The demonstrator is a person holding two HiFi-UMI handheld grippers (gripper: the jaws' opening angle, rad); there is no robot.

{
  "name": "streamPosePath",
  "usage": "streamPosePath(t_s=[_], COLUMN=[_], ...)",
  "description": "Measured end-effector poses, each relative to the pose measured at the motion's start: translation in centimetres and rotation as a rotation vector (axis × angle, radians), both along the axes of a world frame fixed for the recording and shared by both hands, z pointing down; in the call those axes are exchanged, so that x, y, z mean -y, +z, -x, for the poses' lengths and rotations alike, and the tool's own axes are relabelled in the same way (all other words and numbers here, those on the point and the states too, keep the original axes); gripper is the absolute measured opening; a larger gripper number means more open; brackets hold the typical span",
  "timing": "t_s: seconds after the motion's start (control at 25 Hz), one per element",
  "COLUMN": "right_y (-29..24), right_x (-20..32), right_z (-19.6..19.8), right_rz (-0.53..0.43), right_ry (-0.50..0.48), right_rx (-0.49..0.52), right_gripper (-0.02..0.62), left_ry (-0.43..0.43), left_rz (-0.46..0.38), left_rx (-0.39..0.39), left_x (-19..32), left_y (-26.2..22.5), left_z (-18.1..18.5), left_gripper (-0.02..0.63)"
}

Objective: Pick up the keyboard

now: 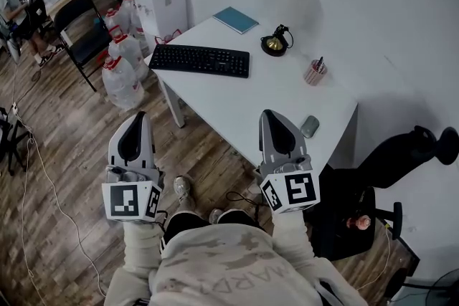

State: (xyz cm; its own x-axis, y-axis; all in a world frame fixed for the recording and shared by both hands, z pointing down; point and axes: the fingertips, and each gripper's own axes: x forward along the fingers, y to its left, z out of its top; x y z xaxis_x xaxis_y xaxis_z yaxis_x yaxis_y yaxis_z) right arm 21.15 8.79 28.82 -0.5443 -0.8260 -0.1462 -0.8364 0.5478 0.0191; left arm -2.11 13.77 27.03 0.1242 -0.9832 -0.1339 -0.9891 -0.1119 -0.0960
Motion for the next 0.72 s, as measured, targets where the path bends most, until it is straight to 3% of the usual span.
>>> streamPosePath(t_s=[0.72], right_y=[0.0], right_x=[10.8], right_z=[4.6], right_rz=[0.021], right_ry=[0.096], right_rx=[0.021], right_gripper=[0.011], left_ry=[0.060], left_rz=[0.010], left_rx=[-0.007], left_x=[12.2], left_y=[-0.1], left_z=[6.3], left_gripper=[0.006])
